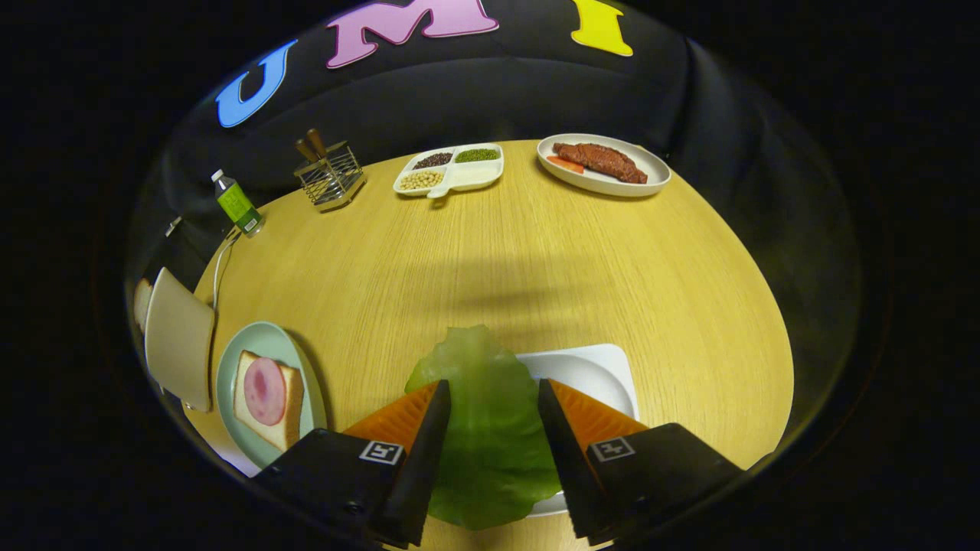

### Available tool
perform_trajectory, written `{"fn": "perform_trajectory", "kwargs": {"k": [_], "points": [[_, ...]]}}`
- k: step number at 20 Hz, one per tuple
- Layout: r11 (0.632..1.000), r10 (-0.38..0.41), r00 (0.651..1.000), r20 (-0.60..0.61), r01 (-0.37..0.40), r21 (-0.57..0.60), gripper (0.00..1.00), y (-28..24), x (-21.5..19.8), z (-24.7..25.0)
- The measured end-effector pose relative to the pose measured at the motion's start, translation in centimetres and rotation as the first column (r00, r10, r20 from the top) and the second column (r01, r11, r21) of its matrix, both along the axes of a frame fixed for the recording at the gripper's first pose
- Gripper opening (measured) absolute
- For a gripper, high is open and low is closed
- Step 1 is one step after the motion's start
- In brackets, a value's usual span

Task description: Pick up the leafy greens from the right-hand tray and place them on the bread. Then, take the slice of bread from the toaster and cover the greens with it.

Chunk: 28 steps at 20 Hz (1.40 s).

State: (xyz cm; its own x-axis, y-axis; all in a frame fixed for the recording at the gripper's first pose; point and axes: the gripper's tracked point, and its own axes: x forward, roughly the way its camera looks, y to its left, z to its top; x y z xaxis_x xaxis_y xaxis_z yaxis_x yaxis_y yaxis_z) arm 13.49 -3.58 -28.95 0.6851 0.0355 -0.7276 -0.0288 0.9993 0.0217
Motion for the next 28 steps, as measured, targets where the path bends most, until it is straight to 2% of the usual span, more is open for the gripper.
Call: {"fn": "perform_trajectory", "kwargs": {"k": [1, 3, 4, 6, 10, 13, 17, 21, 28], "points": [[0.999, -0.019, 1.000, 0.013, 0.019, -0.032, 0.71, -0.9, 0.4, -0.1], [0.999, -0.035, 0.999, -0.001, 0.035, -0.009, 0.34, -1.1, 0.2, 0.0], [0.999, -0.035, 0.999, 0.003, 0.035, -0.008, 0.32, -1.4, 0.4, 0.1], [0.999, -0.035, 0.999, -0.003, 0.035, 0.003, 0.08, -1.3, 0.5, 0.0], [0.994, -0.041, 0.999, -0.029, 0.044, 0.101, 0.05, -0.9, 0.2, 0.9], [0.990, -0.050, 0.998, 0.032, 0.045, 0.136, 0.05, -1.4, 0.2, 3.4], [0.994, -0.023, 0.998, 0.059, 0.017, 0.104, 0.05, -1.8, -1.4, 4.9], [0.990, -0.012, 0.992, 0.128, -0.006, 0.142, 0.05, -0.7, -2.5, 8.8], [0.982, 0.059, 0.970, 0.234, -0.098, 0.160, 0.05, 3.5, -4.1, 16.2]]}}
